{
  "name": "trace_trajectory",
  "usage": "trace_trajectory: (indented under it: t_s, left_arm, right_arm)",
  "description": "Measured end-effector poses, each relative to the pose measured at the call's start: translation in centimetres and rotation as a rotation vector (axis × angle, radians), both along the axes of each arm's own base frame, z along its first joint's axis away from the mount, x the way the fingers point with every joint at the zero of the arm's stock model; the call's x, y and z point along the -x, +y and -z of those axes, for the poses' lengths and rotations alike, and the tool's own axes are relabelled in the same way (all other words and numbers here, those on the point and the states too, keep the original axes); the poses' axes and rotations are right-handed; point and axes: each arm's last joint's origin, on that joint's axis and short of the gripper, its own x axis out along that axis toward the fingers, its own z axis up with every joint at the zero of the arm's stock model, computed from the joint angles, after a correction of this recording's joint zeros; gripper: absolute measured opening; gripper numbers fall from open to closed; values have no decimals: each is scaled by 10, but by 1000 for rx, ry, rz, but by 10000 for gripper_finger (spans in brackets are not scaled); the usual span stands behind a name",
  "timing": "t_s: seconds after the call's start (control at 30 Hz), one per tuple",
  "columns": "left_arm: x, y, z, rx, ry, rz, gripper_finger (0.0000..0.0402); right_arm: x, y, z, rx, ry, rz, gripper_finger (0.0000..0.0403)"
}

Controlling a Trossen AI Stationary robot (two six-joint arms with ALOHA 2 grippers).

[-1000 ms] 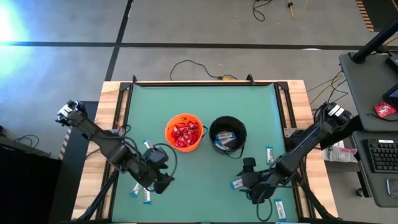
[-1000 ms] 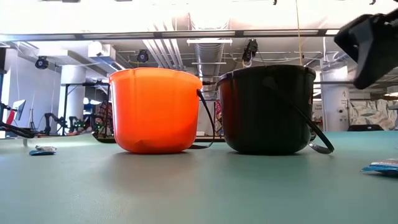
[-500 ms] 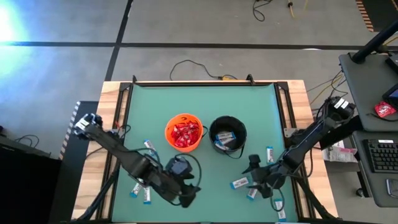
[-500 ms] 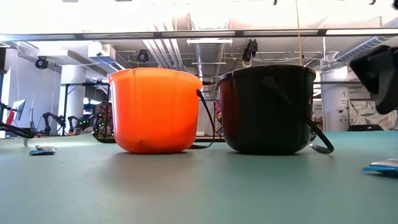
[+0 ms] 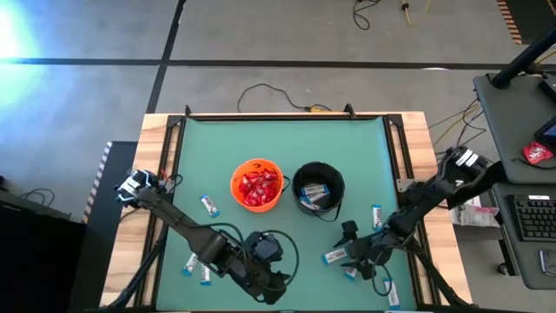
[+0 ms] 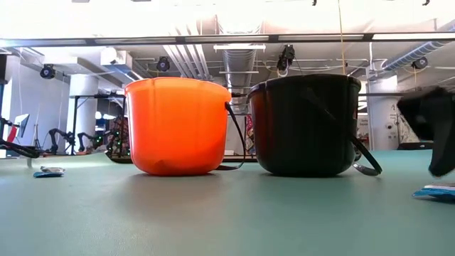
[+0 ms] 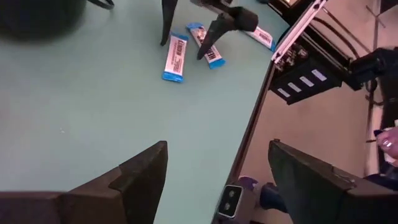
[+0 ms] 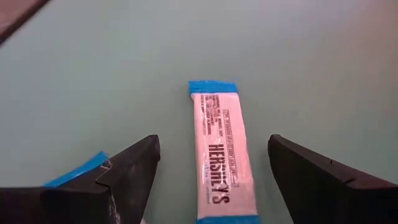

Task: Sort candy by brand, put in halloween buckets
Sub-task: Put the white chocolate into the black bucket

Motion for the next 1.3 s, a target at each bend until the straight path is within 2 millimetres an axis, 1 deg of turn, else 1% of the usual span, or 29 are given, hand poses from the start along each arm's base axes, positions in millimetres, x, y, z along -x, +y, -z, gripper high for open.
trace_trajectory:
  t_s: [0.1,0.2,0.3,0.47,0.53,0.63,0.8,0.97,1.13,1.2,1.3]
  left_arm:
    - [6,1,-1,-33,30,7,245]
    - [11,2,0,-57,67,10,232]
    - [16,3,3,-82,113,10,230]
    - [25,1,6,-71,176,-15,229]
    - [34,-3,5,-71,206,-27,229]
    - [55,-7,2,-109,249,-69,229]
    - [94,1,-14,-214,262,-226,229]
    - [113,15,-29,-227,314,-244,229]
    - [129,26,-36,-276,403,-236,229]
    - [132,29,-38,-272,407,-217,229]
    - [139,36,-33,-298,421,-226,229]
  right_arm:
    - [-4,1,12,-2,7,15,290]
    - [-10,1,19,-40,5,57,280]
    - [-13,-2,31,-41,28,101,266]
    - [-15,-6,51,17,39,88,241]
    - [-16,-8,58,31,49,95,226]
    - [-16,-9,64,39,60,106,200]
    - [-16,-9,60,-6,69,149,150]
    - [-17,-9,55,-17,74,136,105]
    - [-23,-5,35,-36,56,129,104]
    - [-25,-3,25,-28,58,125,112]
    - [-28,0,6,10,70,92,117]
